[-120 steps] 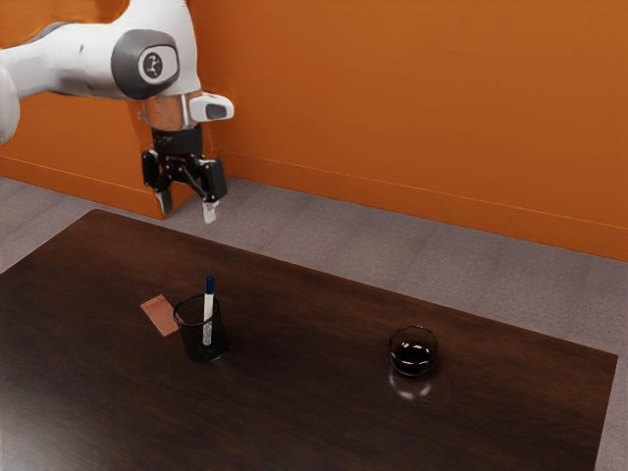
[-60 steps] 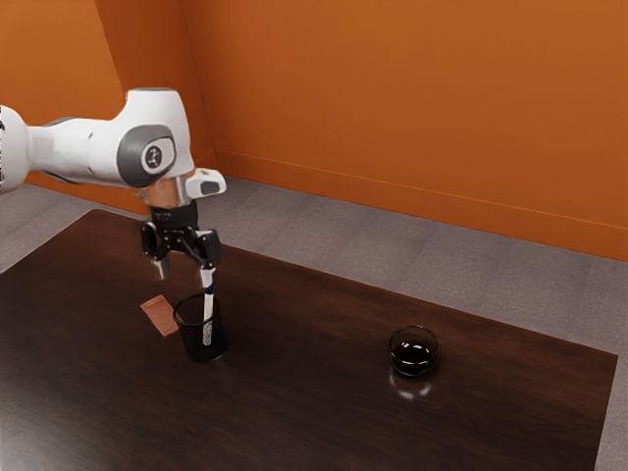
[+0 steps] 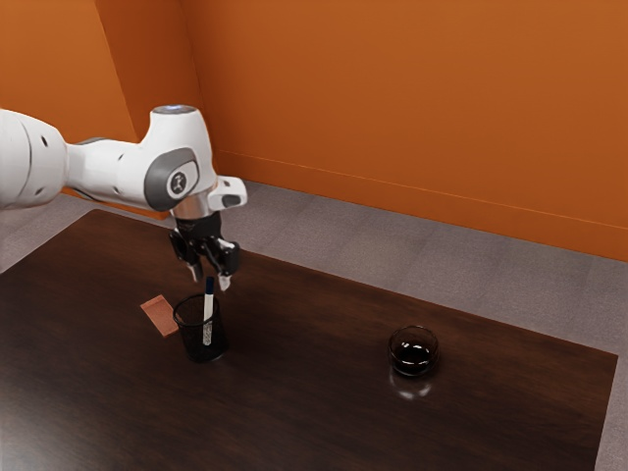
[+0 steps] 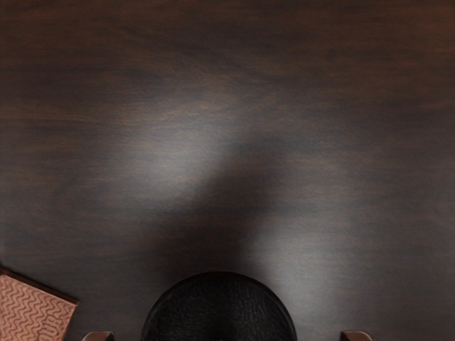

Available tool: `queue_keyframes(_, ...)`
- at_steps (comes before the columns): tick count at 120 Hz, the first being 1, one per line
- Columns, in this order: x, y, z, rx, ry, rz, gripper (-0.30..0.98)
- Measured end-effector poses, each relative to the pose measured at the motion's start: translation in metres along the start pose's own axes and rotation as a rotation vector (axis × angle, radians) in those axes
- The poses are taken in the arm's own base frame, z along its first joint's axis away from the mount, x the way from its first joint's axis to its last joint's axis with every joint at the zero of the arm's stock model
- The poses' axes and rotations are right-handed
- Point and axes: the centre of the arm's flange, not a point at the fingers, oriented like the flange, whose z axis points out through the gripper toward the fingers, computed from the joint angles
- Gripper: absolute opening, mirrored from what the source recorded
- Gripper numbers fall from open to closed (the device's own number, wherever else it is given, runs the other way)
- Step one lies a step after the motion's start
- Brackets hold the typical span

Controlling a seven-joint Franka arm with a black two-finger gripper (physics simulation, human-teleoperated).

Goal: Take the marker out of the pen holder and place it to the left of the pen holder.

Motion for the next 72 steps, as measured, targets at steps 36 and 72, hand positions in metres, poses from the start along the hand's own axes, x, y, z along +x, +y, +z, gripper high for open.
queue_keyframes(36,-0.005,-0.017,-0.002,0.004,0.012,0.001,0.3)
queue_keyframes(72,-0.009,-0.013,0.002,-0.002,-0.029,0.022,0.07)
